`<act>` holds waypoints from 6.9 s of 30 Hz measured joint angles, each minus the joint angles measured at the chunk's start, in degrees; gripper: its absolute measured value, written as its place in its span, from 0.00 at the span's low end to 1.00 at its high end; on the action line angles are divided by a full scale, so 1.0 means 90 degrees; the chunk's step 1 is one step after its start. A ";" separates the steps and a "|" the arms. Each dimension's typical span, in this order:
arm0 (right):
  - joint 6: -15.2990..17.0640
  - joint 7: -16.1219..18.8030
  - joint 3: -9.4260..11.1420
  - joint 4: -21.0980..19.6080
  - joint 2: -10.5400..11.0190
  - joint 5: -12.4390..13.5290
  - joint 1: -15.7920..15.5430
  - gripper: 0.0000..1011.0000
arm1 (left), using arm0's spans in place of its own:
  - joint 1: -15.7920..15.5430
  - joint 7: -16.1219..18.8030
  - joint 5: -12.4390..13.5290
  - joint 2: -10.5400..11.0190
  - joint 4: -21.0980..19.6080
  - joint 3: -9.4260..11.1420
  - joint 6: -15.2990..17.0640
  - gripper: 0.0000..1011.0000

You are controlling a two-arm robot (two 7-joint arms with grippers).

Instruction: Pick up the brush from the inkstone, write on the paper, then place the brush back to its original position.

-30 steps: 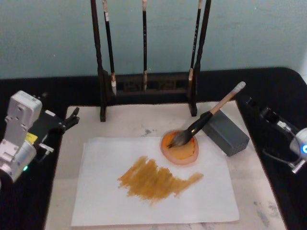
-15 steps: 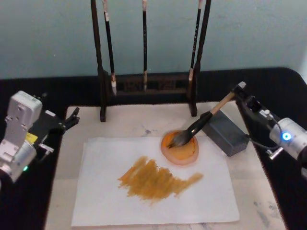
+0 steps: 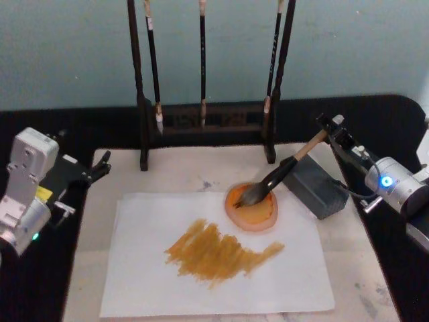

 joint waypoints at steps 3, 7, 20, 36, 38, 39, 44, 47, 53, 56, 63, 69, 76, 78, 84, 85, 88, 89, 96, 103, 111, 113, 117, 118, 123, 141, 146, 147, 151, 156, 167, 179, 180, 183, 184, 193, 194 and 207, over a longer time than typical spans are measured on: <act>0.0002 0.0000 0.0008 -0.0009 0.0000 0.0000 -0.0009 0.99 | 0.0000 0.0000 0.0000 0.0000 0.0000 0.0000 0.0000 1.00; 0.0009 0.0000 0.0017 -0.0024 0.0000 0.0000 -0.0019 0.99 | 0.0000 0.0000 0.0000 0.0000 0.0000 0.0000 0.0000 1.00; 0.0027 0.0003 0.0036 -0.0049 0.0000 0.0001 -0.0037 0.71 | 0.0000 0.0000 0.0000 0.0000 0.0000 0.0000 0.0000 1.00; 0.0036 0.0003 0.0047 -0.0060 0.0000 0.0008 -0.0047 0.21 | 0.0000 0.0000 0.0000 0.0000 0.0000 0.0000 0.0000 1.00; 0.0038 0.0004 0.0047 -0.0062 0.0000 0.0011 -0.0047 0.16 | 0.0000 0.0000 0.0000 0.0000 0.0000 0.0000 0.0000 1.00; 0.0038 0.0004 0.0047 -0.0062 0.0000 0.0011 -0.0047 0.15 | 0.0000 0.0000 0.0000 0.0000 0.0000 0.0000 0.0000 1.00; 0.0038 0.0004 0.0047 -0.0062 0.0000 0.0011 -0.0047 0.15 | 0.0000 0.0000 0.0000 0.0000 0.0000 0.0000 0.0000 1.00; 0.0038 0.0004 0.0042 -0.0063 0.0003 0.0022 -0.0047 0.15 | 0.0000 0.0000 0.0000 0.0000 0.0000 0.0001 0.0000 1.00; 0.0071 0.0025 0.0003 -0.0238 0.0105 0.0221 -0.0049 0.15 | 0.0000 0.0000 0.0000 0.0000 -0.0001 0.0000 0.0000 1.00; 0.0080 0.0025 0.0005 -0.0309 0.0130 0.0296 -0.0050 0.15 | 0.0000 0.0000 0.0000 0.0000 0.0000 0.0000 0.0000 1.00; 0.0107 0.0041 0.0003 -0.0606 0.0253 0.0480 -0.0044 0.15 | 0.0000 0.0000 0.0000 0.0000 0.0000 0.0000 0.0000 1.00; -0.0059 0.0320 -0.0265 -0.1061 0.0515 0.0226 0.0006 0.15 | 0.0000 0.0000 0.0000 0.0000 0.0000 0.0000 0.0000 1.00; -0.0561 0.0740 -0.0840 -0.1688 0.0845 -0.0541 0.0148 0.15 | 0.0000 0.0000 0.0000 0.0000 0.0000 0.0000 0.0000 1.00; -0.0687 0.0815 -0.0974 -0.1806 0.0903 -0.0727 0.0176 0.15 | 0.0000 0.0000 0.0000 0.0000 0.0000 0.0000 0.0000 1.00; -0.1068 0.1070 -0.1496 -0.2206 0.1092 -0.1370 0.0242 0.15 | 0.0000 0.0000 0.0000 0.0000 0.0000 0.0000 0.0000 1.00; -0.1119 0.1111 -0.1571 -0.2259 0.1120 -0.1478 0.0249 0.15 | 0.0000 0.0000 0.0000 0.0000 0.0000 0.0000 0.0000 1.00; -0.1237 0.1229 -0.1801 -0.2422 0.1193 -0.1791 0.0266 0.15 | 0.0000 0.0000 0.0000 0.0000 -0.0001 0.0000 0.0000 1.00; -0.1265 0.1252 -0.1860 -0.2469 0.1211 -0.1877 0.0270 0.15 | 0.0000 0.0000 0.0000 0.0000 -0.0001 0.0000 0.0000 1.00; -0.1427 0.1411 -0.2237 -0.2835 0.1337 -0.2603 0.0271 0.15 | 0.0000 0.0000 0.0000 0.0000 0.0000 0.0000 0.0000 1.00; -0.1342 0.1663 -0.2392 -0.2990 0.1372 -0.2745 0.0175 0.15 | 0.0000 0.0000 0.0000 0.0000 0.0000 0.0000 0.0000 1.00; -0.1142 0.1787 -0.2532 -0.3028 0.1374 -0.2779 0.0082 0.15 | 0.0000 0.0000 0.0000 0.0000 0.0000 0.0000 0.0000 1.00; -0.1125 0.1798 -0.2541 -0.3032 0.1374 -0.2778 0.0075 0.15 | 0.0000 0.0000 0.0000 0.0000 0.0000 0.0000 0.0000 1.00; -0.1060 0.1851 -0.2611 -0.3075 0.1398 -0.2786 0.0049 0.15 | 0.0000 0.0000 0.0000 0.0000 0.0000 0.0000 0.0000 1.00; -0.1057 0.1853 -0.2627 -0.3083 0.1408 -0.2811 0.0046 0.15 | 0.0000 0.0000 0.0000 0.0000 0.0000 0.0000 0.0000 1.00; -0.1069 0.1795 -0.2643 -0.3061 0.1417 -0.2919 0.0039 0.15 | 0.0000 0.0000 0.0000 0.0000 0.0000 0.0000 0.0000 1.00; -0.1133 0.1599 -0.2500 -0.2818 0.1383 -0.3251 0.0063 0.15 | 0.0000 -0.0001 0.0000 0.0000 0.0000 0.0000 0.0000 1.00; -0.1158 0.1584 -0.2409 -0.2772 0.1353 -0.3290 0.0062 0.15 | 0.0000 0.0000 0.0000 0.0000 0.0000 0.0000 0.0000 1.00; -0.1159 0.1582 -0.2399 -0.2771 0.1349 -0.3297 0.0062 0.15 | 0.0000 0.0000 0.0000 0.0000 0.0000 0.0000 0.0000 1.00; -0.1165 0.1578 -0.2345 -0.2771 0.1331 -0.3326 0.0062 0.15 | 0.0000 0.0000 0.0000 0.0000 0.0000 0.0000 0.0000 1.00; -0.1166 0.1602 -0.2319 -0.2804 0.1288 -0.3330 0.0071 0.15 | 0.0000 0.0000 0.0000 0.0000 0.0000 0.0000 0.0000 1.00; -0.1078 0.1791 -0.2425 -0.3006 0.1155 -0.3142 0.0040 0.15 | 0.0000 0.0000 0.0000 0.0000 0.0000 0.0000 0.0000 1.00; -0.1002 0.1837 -0.2618 -0.2979 0.1183 -0.3074 -0.0040 0.15 | 0.0000 0.0000 0.0000 0.0000 0.0000 0.0000 0.0000 1.00; -0.1003 0.1830 -0.2626 -0.2958 0.1192 -0.3076 -0.0054 0.15 | 0.0000 0.0000 0.0000 0.0000 0.0000 0.0000 0.0000 1.00; -0.1014 0.1796 -0.2638 -0.2908 0.1201 -0.3087 -0.0075 0.15 | 0.0000 0.0000 0.0000 0.0000 0.0000 0.0001 0.0000 1.00; -0.1022 0.1788 -0.2639 -0.2892 0.1202 -0.3092 -0.0079 0.15 | 0.0000 0.0000 0.0000 0.0000 0.0000 0.0000 0.0000 1.00; -0.1139 0.1687 -0.2581 -0.2765 0.1188 -0.3197 -0.0097 0.15 | 0.0000 0.0000 0.0000 0.0000 0.0000 0.0000 0.0000 1.00; -0.1149 0.1677 -0.2568 -0.2756 0.1185 -0.3204 -0.0098 0.15 | 0.0000 0.0000 0.0000 0.0000 0.0000 0.0001 0.0000 1.00; -0.1204 0.1511 -0.2342 -0.2633 0.1135 -0.3264 -0.0088 0.15 | 0.0000 0.0000 0.0000 0.0000 0.0000 0.0000 0.0000 1.00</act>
